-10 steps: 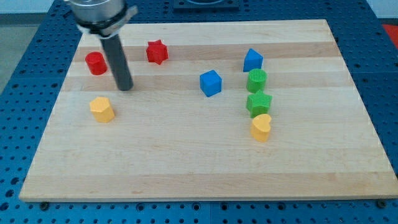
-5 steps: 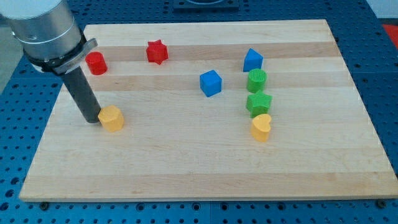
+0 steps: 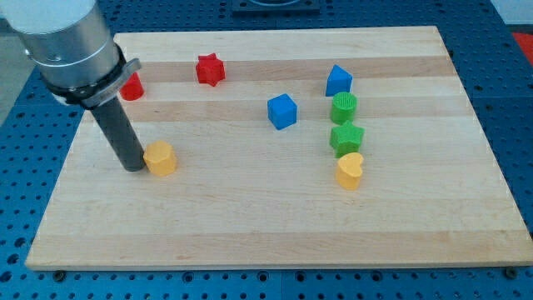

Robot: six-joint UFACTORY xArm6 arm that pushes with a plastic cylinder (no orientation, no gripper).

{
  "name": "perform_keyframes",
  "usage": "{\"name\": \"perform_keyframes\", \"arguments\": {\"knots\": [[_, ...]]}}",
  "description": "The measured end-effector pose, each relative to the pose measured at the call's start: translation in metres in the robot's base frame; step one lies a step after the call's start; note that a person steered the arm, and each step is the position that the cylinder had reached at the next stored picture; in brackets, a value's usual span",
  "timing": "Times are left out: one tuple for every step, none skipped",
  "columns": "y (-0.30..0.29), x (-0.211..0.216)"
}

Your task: Push the yellow hexagon right a bit

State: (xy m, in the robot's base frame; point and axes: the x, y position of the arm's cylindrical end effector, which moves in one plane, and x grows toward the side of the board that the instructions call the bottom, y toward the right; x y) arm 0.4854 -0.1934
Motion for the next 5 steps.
{"name": "perform_keyframes", "arguments": {"knots": [[0.024,0.000],[0.047,0.000],[0.054,-0.001],[0.052,-0.002],[0.033,-0.017]]}}
